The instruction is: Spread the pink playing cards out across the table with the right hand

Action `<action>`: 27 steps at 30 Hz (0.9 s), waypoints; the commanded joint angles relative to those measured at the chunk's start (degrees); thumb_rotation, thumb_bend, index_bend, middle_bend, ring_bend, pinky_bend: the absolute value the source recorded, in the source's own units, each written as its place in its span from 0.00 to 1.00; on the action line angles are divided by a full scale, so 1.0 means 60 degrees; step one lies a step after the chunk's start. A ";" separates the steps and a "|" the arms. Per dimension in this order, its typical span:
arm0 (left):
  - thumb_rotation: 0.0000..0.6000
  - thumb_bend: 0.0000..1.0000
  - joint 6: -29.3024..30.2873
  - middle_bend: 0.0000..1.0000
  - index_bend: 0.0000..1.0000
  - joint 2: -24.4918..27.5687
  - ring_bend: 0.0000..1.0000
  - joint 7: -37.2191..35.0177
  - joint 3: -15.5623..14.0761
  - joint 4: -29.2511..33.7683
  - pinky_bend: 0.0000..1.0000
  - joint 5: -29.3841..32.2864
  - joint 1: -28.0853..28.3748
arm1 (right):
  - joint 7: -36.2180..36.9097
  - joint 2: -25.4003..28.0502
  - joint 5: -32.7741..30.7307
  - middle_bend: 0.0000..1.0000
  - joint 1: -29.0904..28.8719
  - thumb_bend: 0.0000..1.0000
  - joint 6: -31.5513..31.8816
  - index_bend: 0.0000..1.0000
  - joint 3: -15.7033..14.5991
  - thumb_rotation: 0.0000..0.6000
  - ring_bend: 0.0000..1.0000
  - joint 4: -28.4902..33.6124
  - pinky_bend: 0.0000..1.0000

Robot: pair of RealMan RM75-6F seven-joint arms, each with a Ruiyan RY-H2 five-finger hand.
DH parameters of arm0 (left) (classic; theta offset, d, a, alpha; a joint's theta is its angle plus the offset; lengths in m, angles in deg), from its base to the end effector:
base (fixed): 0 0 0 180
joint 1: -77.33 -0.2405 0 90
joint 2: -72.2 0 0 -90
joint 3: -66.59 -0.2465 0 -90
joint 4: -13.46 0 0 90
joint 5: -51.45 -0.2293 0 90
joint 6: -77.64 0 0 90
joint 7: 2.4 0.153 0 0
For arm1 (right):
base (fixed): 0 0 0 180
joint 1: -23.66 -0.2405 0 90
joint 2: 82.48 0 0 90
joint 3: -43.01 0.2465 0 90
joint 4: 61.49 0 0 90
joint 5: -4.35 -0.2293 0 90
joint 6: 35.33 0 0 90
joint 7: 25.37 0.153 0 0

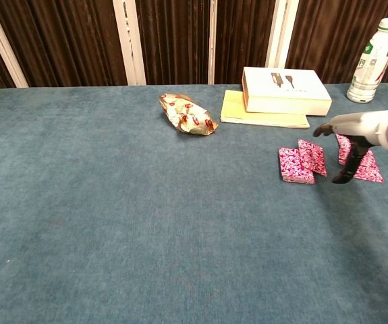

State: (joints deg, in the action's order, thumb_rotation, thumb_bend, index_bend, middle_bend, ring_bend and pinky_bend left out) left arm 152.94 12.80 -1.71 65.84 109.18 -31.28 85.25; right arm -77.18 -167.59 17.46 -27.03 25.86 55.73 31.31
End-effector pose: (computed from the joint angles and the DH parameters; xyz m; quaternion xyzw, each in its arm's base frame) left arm -0.3199 0.1892 0.1290 -0.6343 -0.4387 -0.3124 0.5546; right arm -0.1689 -0.3605 -0.0223 0.6808 -0.4833 0.1491 0.5299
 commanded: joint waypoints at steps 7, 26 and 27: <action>1.00 0.01 -0.0163 0.00 0.00 0.0069 0.00 -0.0199 0.0002 -0.0016 0.00 0.0090 0.0047 | -0.0206 -0.0758 -0.0116 0.00 -0.0503 0.28 -0.0015 0.00 0.0034 1.00 0.00 -0.0635 0.00; 1.00 0.01 -0.0263 0.00 0.00 0.0119 0.00 -0.0287 -0.0009 0.0007 0.00 0.0160 0.0067 | -0.0278 -0.1248 -0.0447 0.00 -0.0742 0.28 -0.0016 0.01 -0.0039 1.00 0.00 -0.1485 0.00; 1.00 0.01 -0.0268 0.00 0.00 0.0119 0.00 -0.0287 -0.0011 0.0011 0.00 0.0163 0.0068 | -0.0275 -0.1246 -0.0474 0.00 -0.0740 0.28 -0.0025 0.01 -0.0037 1.00 0.00 -0.1514 0.00</action>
State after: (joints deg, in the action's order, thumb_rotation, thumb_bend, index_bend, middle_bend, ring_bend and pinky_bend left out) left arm 151.33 13.52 -3.43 65.78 109.25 -30.31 85.66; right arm -78.77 -175.04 14.67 -31.43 25.70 55.52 22.25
